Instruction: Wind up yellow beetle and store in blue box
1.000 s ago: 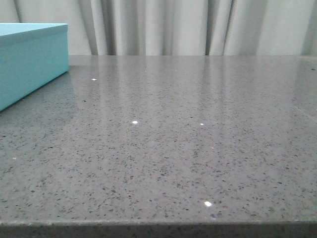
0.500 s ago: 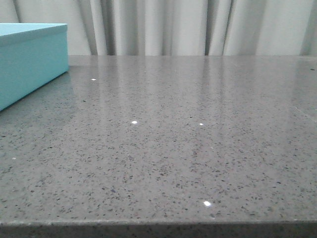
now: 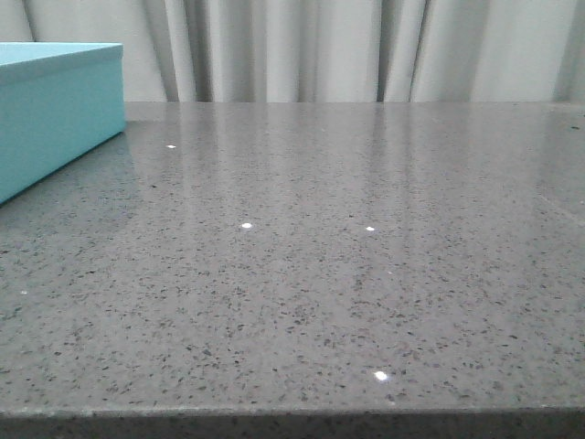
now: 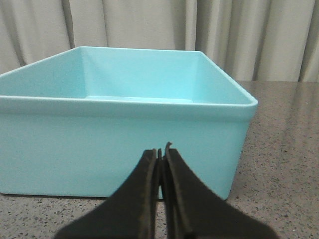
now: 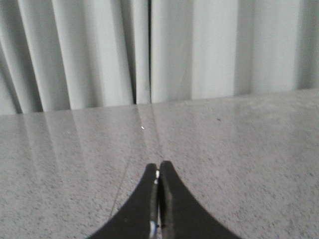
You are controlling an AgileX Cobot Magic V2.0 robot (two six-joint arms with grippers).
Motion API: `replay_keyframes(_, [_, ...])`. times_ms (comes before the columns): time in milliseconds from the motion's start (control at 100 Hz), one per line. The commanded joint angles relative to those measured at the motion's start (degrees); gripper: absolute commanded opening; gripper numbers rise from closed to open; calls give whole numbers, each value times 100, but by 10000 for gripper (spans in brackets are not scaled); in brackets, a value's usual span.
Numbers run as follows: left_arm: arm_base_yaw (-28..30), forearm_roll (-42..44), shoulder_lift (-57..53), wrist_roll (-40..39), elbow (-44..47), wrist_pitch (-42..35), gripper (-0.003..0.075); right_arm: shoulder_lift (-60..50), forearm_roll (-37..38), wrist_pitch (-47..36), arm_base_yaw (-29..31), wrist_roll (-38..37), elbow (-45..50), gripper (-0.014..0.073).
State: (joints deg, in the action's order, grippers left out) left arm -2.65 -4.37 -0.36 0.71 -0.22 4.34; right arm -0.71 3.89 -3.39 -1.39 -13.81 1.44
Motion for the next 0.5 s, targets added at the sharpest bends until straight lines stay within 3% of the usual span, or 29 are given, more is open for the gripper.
replay_keyframes(0, [-43,-26,-162,-71,251,-434,-20,-86,-44,-264,113,95,-95,-69])
replay_keyframes(490, [-43,-26,-162,-71,251,-434,-20,-101,-56,446,139,322,-90,-69])
